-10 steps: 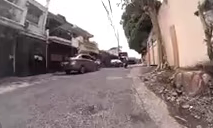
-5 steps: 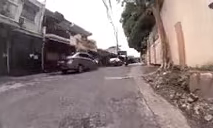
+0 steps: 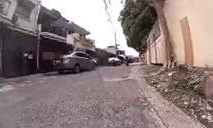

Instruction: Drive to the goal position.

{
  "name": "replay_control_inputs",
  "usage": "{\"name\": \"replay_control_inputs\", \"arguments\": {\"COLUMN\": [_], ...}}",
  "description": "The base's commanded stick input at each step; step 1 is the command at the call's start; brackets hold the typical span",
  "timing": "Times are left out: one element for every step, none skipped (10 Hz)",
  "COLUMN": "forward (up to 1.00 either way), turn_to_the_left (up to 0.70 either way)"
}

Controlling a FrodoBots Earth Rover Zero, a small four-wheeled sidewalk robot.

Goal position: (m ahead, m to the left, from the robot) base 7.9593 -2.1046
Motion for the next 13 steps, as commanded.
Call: {"name": "replay_control_inputs", "arguments": {"forward": [0.70, 0.70, 0.70, 0.70, 0.70, 0.70, 0.70, 0.70, 0.70, 0.70, 0.70, 0.70, 0.70], "turn_to_the_left": [0.01, 0.01, 0.01, 0.01, 0.01, 0.01, 0.01, 0.01, 0.01, 0.01, 0.01, 0.01, 0.01]}}
